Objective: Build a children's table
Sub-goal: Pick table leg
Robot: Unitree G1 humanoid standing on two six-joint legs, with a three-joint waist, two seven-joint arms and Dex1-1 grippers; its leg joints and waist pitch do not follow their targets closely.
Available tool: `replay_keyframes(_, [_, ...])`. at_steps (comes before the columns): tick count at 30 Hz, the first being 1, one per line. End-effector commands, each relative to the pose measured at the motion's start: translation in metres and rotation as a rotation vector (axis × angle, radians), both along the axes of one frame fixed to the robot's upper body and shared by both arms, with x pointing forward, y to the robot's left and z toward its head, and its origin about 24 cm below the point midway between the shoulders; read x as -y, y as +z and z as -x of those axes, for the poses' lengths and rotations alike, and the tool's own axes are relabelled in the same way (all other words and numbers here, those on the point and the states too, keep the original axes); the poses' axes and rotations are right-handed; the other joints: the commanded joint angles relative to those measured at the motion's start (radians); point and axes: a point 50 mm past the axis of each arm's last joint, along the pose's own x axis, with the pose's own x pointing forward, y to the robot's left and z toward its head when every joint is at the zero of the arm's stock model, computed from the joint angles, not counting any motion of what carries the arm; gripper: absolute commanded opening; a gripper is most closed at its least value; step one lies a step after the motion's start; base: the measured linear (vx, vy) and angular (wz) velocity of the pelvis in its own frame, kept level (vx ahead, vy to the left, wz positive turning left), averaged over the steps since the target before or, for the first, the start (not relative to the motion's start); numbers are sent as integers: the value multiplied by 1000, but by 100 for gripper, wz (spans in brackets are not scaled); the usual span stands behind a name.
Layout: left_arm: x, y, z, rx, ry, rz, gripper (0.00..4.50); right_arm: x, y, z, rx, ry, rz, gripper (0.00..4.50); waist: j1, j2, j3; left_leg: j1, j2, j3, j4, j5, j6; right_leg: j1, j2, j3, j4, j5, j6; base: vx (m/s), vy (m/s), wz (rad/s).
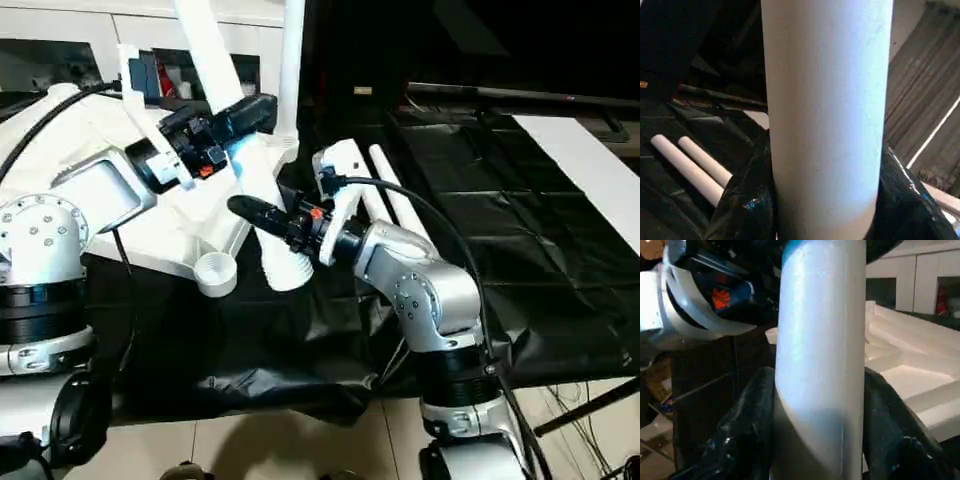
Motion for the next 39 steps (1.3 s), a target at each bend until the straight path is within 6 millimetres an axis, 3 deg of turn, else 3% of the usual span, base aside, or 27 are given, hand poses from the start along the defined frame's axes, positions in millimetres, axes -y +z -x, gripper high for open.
replay_keyframes(1, [8, 5, 5, 58, -48, -55, 184, 3, 5, -3, 21, 17, 33, 258, 2, 9, -79, 1, 0, 19, -62, -133, -20, 67, -50, 33, -72, -215, -119, 0, 0, 0])
replay_keyframes(2, [9, 5, 6, 64, -60, -68, 183, 4, 5, -3, 30, 24, 57, 286, 3, 11, -79, 1, 0, 19, -62, -125, -21, 69, -51, 33, -70, -197, -122, 0, 0, 0])
replay_keyframes(8, [15, 5, 13, 113, -143, -142, 182, 14, 6, -6, 13, 101, 153, 301, -1, 1, -78, -1, -1, 23, -58, -112, -13, 70, -50, 34, -68, -192, -132, 0, 0, 0])
replay_keyframes(10, [15, 5, 13, 116, -146, -144, 182, 14, 5, -6, 8, 111, 160, 301, 0, 3, -77, -1, -1, 23, -58, -116, -10, 69, -50, 35, -69, -203, -130, 0, 0, 0])
replay_keyframes(12, [17, 5, 15, 138, -176, -172, 182, 16, 0, -4, -30, 179, 203, 301, 1, -12, -78, -1, 0, 23, -58, -109, -7, 71, -50, 32, -70, -219, -125, 0, 0, 0])
replay_keyframes(14, [17, 6, 15, 137, -179, -169, 182, 16, -2, -4, -41, 190, 214, 301, 1, -6, -78, -2, 1, 23, -57, -106, -10, 69, -53, 33, -69, -216, -125, 0, 0, 0])
replay_keyframes(15, [17, 6, 16, 140, -184, -172, 182, 16, -3, -4, -45, 193, 219, 301, 0, -20, -78, -3, 2, 24, -57, -101, -7, 69, -52, 33, -70, -214, -124, 0, 0, 0])
replay_keyframes(16, [17, 5, 17, 144, -189, -177, 182, 15, -4, -5, -53, 198, 221, 301, 2, -13, -78, -2, 2, 22, -58, -100, -11, 69, -54, 32, -66, -216, -130, 0, 0, 0])
replay_keyframes(20, [16, 7, 19, 151, -199, -173, 182, 12, -6, -4, -76, 227, 221, 301, 1, -21, -77, -1, 3, 23, -57, -100, -12, 67, -53, 32, -66, -211, -133, 0, 0, 0])
replay_keyframes(28, [17, 6, 20, 156, -217, -188, 182, 8, -9, -2, -89, 259, 212, 301, 5, -16, -79, 0, 3, 22, -57, -98, -21, 67, -53, 32, -62, -189, -138, 0, 0, 0])
replay_keyframes(35, [17, 7, 20, 158, -224, -190, 182, 6, -12, 0, -103, 277, 205, 230, 5, -16, -79, -1, 3, 21, -57, -105, -24, 69, -53, 32, -63, -190, -140, 0, 0, 0])
replay_keyframes(39, [18, 7, 20, 157, -226, -188, 181, 6, -14, 3, -113, 295, 202, 218, 5, -15, -79, 0, 4, 21, -57, -109, -25, 69, -53, 31, -62, -185, -145, 0, 0, 0])
